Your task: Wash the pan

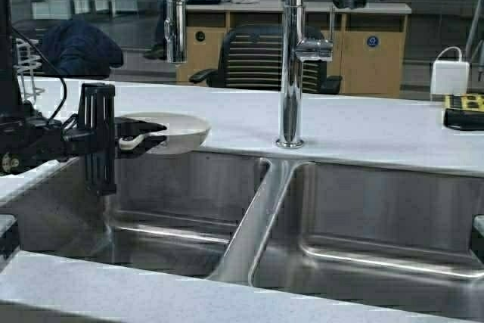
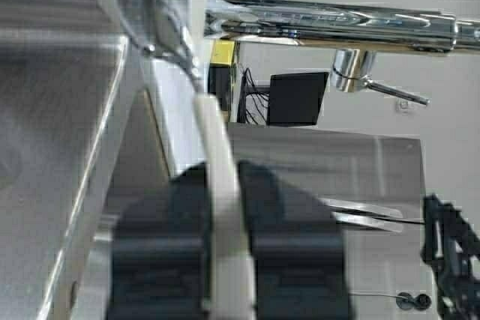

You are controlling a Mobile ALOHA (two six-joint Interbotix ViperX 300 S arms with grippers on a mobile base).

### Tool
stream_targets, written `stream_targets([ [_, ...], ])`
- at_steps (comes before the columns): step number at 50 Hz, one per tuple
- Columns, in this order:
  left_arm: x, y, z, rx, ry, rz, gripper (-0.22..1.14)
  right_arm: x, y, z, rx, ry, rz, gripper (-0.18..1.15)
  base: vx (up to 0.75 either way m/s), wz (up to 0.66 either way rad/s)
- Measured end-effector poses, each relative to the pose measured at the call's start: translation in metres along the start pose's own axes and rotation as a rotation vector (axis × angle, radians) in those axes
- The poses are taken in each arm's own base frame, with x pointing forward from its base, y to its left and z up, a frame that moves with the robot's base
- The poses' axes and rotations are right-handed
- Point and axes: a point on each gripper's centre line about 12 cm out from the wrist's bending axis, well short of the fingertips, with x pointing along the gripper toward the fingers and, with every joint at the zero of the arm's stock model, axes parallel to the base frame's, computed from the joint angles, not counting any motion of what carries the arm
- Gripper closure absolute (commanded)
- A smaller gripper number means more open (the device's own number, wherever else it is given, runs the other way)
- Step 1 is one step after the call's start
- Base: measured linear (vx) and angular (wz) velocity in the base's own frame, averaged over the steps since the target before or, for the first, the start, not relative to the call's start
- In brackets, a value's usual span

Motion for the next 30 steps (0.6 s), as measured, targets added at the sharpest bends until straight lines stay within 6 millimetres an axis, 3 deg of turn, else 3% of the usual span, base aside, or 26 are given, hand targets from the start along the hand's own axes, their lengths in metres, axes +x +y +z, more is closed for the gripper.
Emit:
stream_targets([
  [30, -0.005, 0.0, -0.007, 0.002, 0.032, 0.004, 0.9, 0.09, -0.007, -0.007, -0.002, 0.005, 0.003, -0.04, 0.01, 0.01],
])
